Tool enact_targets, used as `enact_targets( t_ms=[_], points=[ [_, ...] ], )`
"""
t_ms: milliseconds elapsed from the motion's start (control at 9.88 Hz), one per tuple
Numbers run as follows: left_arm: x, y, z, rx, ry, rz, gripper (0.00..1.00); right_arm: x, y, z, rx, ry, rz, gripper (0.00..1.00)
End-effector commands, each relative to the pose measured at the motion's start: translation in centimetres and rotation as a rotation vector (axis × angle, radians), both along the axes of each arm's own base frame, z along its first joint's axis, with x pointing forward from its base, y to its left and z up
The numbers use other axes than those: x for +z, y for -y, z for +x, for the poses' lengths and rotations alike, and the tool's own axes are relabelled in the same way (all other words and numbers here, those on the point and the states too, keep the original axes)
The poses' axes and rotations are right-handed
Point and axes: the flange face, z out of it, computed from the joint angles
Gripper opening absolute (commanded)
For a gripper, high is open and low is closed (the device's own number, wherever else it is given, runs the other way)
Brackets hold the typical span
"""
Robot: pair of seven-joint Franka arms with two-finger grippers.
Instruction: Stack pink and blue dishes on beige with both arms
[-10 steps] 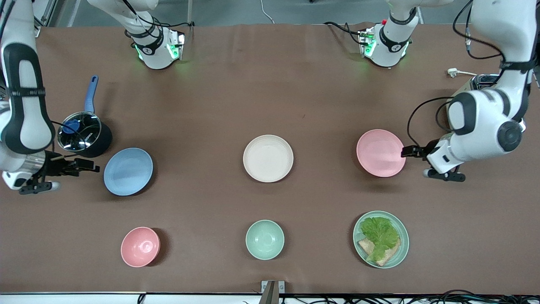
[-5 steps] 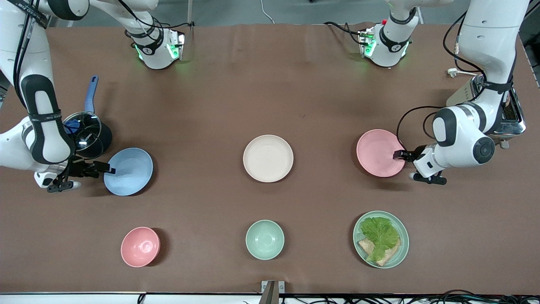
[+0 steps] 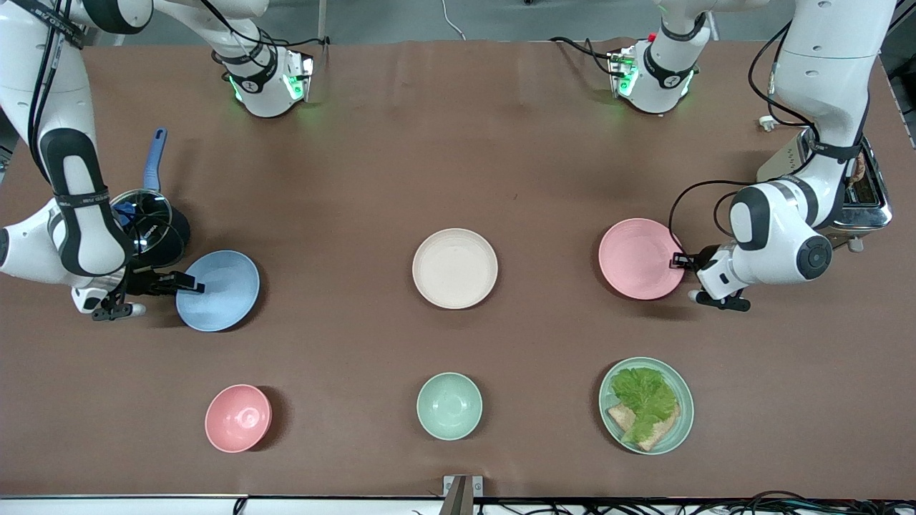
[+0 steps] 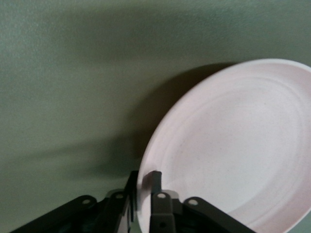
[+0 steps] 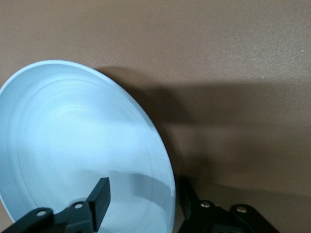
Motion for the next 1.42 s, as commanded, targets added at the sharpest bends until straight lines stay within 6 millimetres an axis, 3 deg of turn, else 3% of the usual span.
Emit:
enact_targets(
  t_ms=[0,101,203,304,405,608,810,911,1114,1316],
  points=[
    [2.4,0.4,0.4,0.006,0.042,-0.014,0.0,0.7,-0.5,-0.4,-0.016,-0.007,0.043,0.01],
    [4.9,1.5,0.7,-0.009,0.061,-0.029,0.0,1.9,-0.4,0.7,-0.022,-0.002,0.053,0.01],
    [6.7,4.9,0.7,-0.036,0.076,-0.05,0.0,2.7,-0.6,1.3,-0.017,-0.019,0.066,0.01],
    [7.3,8.4,0.4,-0.026,0.068,-0.056,0.0,3.9,-0.5,2.0,-0.029,-0.024,0.065,0.01],
    [7.9,12.9,0.1,-0.007,0.058,-0.064,0.0,5.8,-0.7,3.0,-0.021,-0.049,0.066,0.01],
    [8.1,22.9,-0.8,0.078,0.035,-0.094,0.0,11.9,-1.3,5.7,-0.02,-0.155,0.035,0.01],
    [6.2,31.9,-2.5,0.229,0.063,-0.138,0.01,16.2,-5.4,7.5,-0.063,-0.26,0.046,0.01],
    [5.4,34.7,-3.6,0.249,0.074,-0.139,0.01,17.6,-8.1,7.7,-0.101,-0.295,0.035,0.01],
    [3.0,37.8,-4.7,0.278,0.088,-0.112,0.02,19.5,-14.7,7.7,-0.145,-0.362,0.039,0.01],
    [1.4,39.3,-5.2,0.29,0.105,-0.087,0.06,19.8,-21.6,7.2,-0.158,-0.4,0.049,0.01]
  ],
)
